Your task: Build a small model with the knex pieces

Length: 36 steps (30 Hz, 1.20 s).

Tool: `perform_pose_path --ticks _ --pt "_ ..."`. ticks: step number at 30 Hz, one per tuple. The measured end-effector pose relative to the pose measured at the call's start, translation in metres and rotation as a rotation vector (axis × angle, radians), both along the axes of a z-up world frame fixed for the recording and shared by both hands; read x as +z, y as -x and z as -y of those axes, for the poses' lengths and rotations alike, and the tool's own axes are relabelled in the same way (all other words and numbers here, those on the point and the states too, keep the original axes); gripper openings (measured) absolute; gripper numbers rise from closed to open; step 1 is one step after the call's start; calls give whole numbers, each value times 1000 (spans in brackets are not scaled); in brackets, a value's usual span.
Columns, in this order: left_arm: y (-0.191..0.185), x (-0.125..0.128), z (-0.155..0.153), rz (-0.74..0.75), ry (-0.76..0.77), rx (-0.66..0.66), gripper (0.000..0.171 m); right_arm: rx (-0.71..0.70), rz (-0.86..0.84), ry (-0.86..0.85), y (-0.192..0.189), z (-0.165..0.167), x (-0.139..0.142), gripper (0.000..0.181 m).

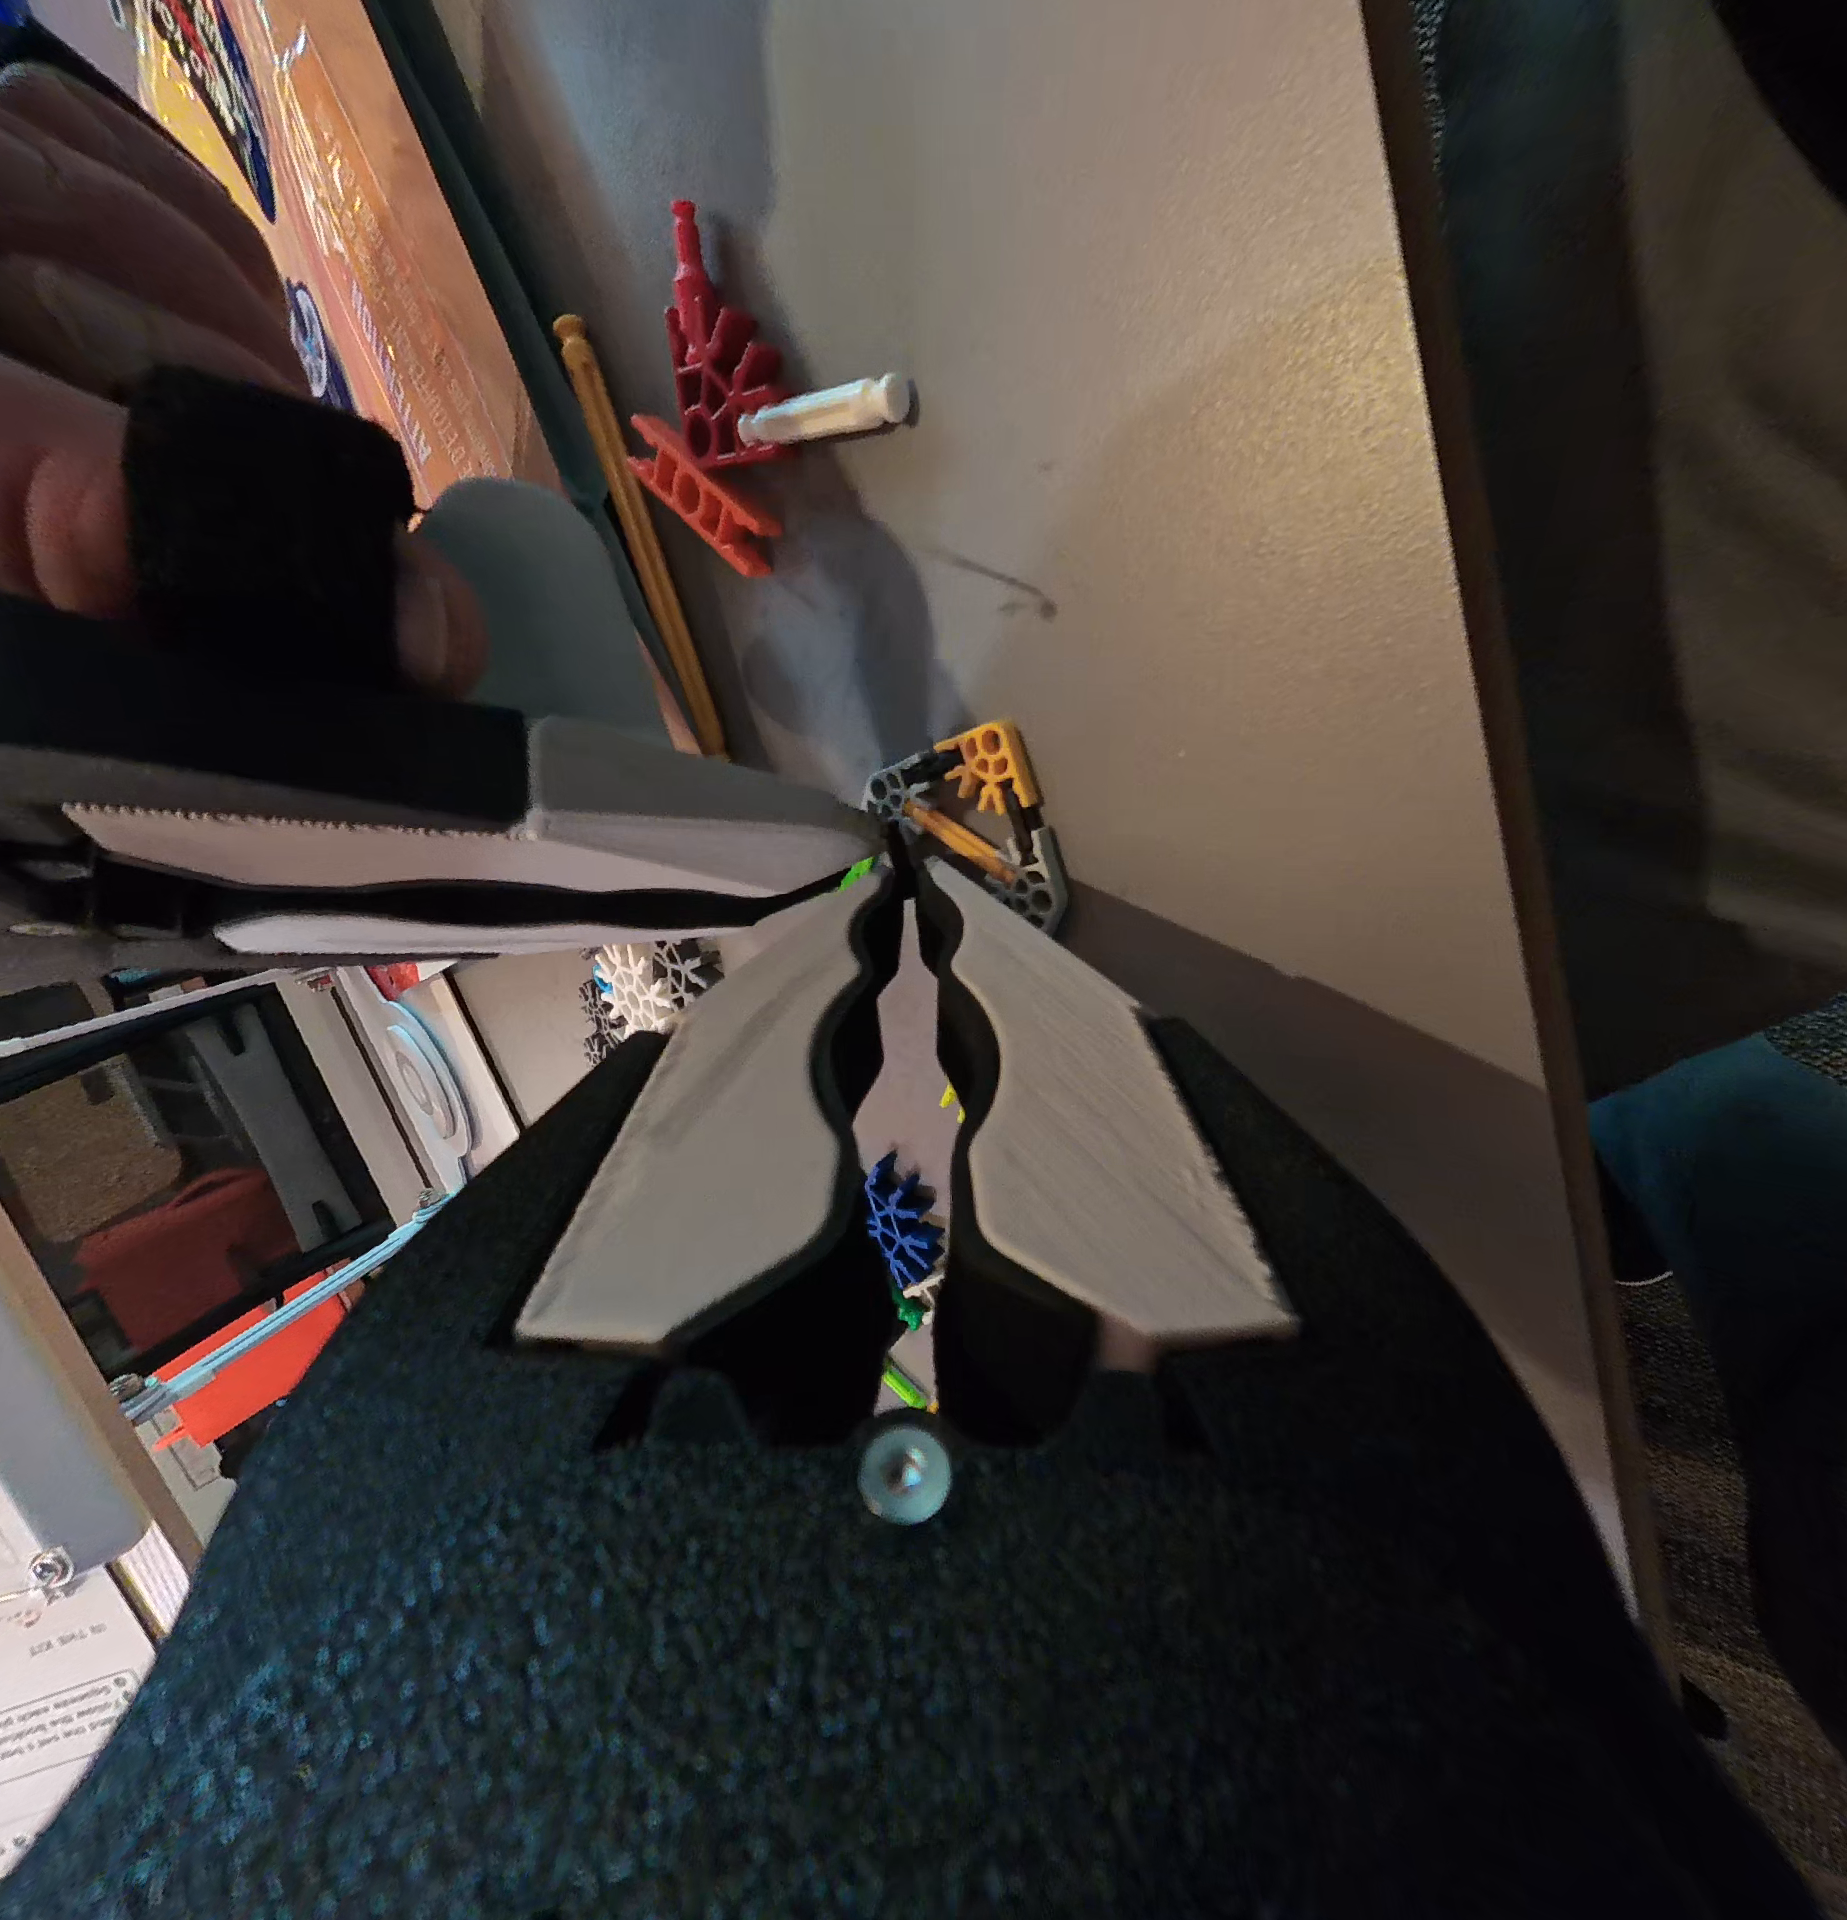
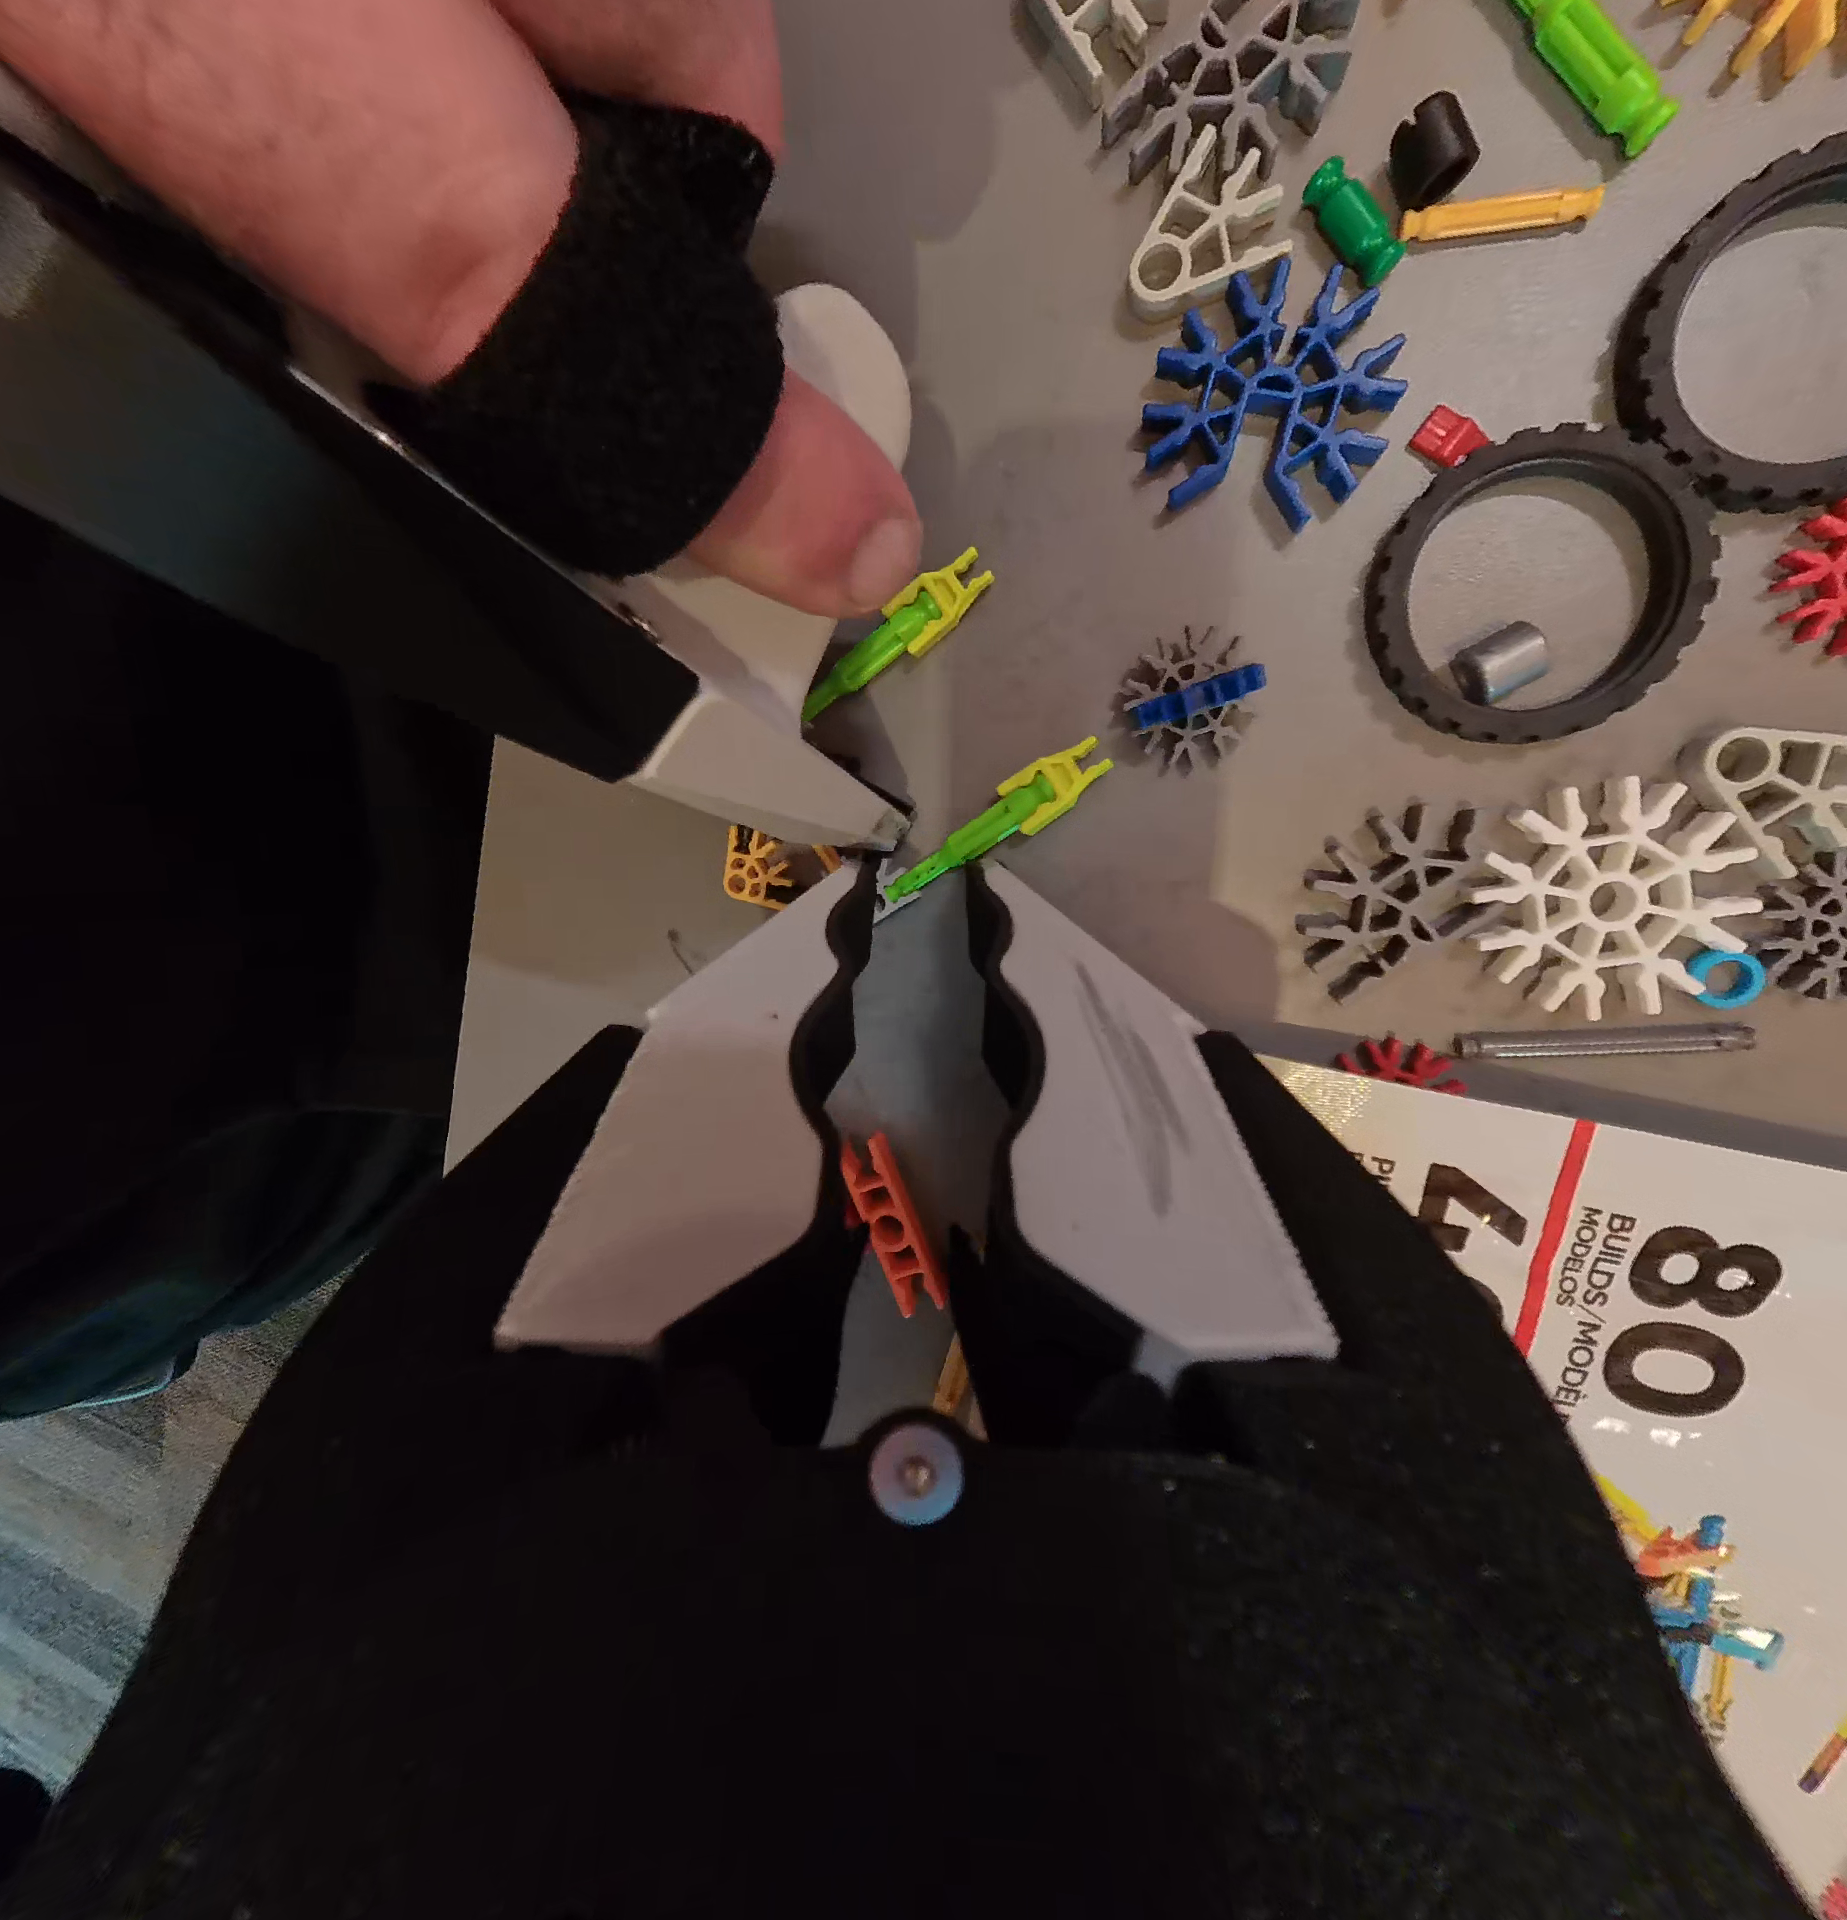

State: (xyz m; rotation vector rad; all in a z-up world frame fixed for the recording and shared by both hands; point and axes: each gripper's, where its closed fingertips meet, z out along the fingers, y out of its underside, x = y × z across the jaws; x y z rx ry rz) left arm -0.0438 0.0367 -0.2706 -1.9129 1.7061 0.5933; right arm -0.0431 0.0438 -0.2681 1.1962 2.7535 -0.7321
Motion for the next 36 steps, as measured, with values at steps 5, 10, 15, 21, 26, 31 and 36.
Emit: perform_pose_path --ticks 5,10,15,21,26,31,36 --pt "0 0 0 1 -1 1 0 5 1 -5 0 0 0 16" --pt "0 0 0 -6 -1 0 0 17 5 -41 0 0 -1 16" --pt "-1 0 0 -20 -9 1 0 23 9 -58 -1 0 -1 16" --pt "-1 -1 0 -67 10 -11 0 34 28 -73 -1 1 -1 15" --pt "-1 -1 0 -85 49 -10 0 59 39 -126 0 1 -2 12" --pt "-1 -1 0 -33 90 11 0 76 52 -106 1 1 -2 11" --pt "1 0 -1 60 67 82 0 48 -12 -48 1 0 -1 12"
